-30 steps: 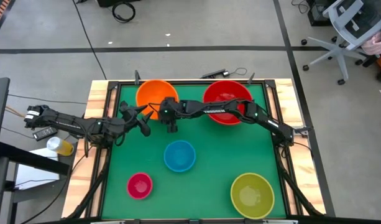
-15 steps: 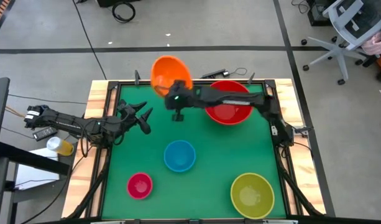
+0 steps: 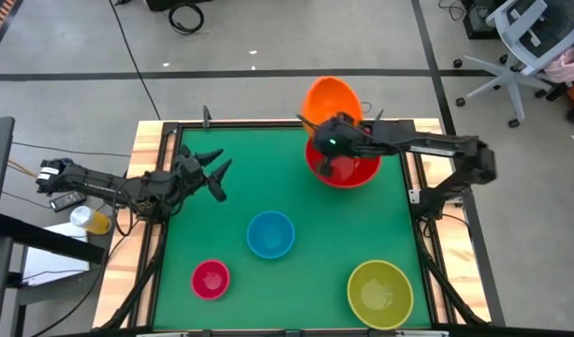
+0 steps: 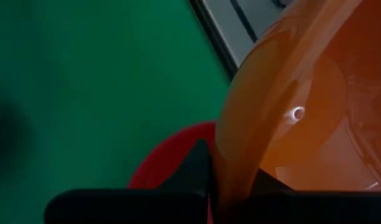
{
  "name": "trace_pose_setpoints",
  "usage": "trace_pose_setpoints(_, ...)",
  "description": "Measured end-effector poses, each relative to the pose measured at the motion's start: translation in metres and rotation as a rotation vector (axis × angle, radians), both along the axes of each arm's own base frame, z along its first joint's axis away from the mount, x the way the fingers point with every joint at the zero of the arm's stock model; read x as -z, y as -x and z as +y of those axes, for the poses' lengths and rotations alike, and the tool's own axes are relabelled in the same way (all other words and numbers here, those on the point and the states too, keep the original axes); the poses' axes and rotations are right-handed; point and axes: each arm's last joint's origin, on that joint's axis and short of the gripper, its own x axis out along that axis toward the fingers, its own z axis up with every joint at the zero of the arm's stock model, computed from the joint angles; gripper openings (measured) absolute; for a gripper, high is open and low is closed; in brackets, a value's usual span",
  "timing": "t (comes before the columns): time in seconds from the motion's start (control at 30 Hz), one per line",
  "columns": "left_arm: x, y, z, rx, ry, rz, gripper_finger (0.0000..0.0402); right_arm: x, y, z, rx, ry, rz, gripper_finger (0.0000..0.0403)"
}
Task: Nest bowls inside each other
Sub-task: Stack the orange bowl on top of the red bowl, then stack the green bowl on top of the orange bowl
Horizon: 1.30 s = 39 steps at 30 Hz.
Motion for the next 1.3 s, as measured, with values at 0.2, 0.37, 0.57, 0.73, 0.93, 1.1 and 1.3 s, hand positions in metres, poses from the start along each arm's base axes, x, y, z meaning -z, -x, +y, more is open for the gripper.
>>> trace_pose_setpoints(0.2, -0.003, -0.001, 0.008, 0.037, 0.001, -0.041, 0.0194, 0.055, 0.018, 0.014, 0.047, -0.099, 0.135, 0.0015)
trace_pose_setpoints(0.37, -0.003, -0.003, 0.015, 0.072, 0.033, -0.071, 0.0194, 0.093, 0.020, 0.015, 0.047, -0.148, 0.195, 0.0025)
trace_pose_setpoints(0.57, 0.003, -0.008, 0.024, 0.026, 0.017, -0.018, 0.0194, 0.101, 0.018, 0.016, 0.045, -0.185, 0.202, 0.0091)
trace_pose_setpoints(0.73, 0.005, -0.010, 0.034, 0.062, 0.003, -0.001, 0.0194, 0.094, 0.016, 0.015, 0.059, -0.181, 0.160, 0.0148)
trace_pose_setpoints(0.93, 0.004, -0.009, 0.043, 0.137, 0.030, -0.029, 0.0194, 0.085, 0.017, 0.020, 0.147, -0.130, 0.145, 0.0180)
trace_pose_setpoints(1.1, 0.009, -0.013, 0.047, 0.196, 0.034, 0.004, 0.0186, 0.057, 0.033, 0.037, 0.283, 0.039, 0.112, 0.0181)
trace_pose_setpoints(1.3, 0.016, -0.018, 0.051, 0.221, 0.061, 0.036, 0.0166, 0.029, 0.061, 0.061, 0.327, -0.037, -0.002, 0.0181)
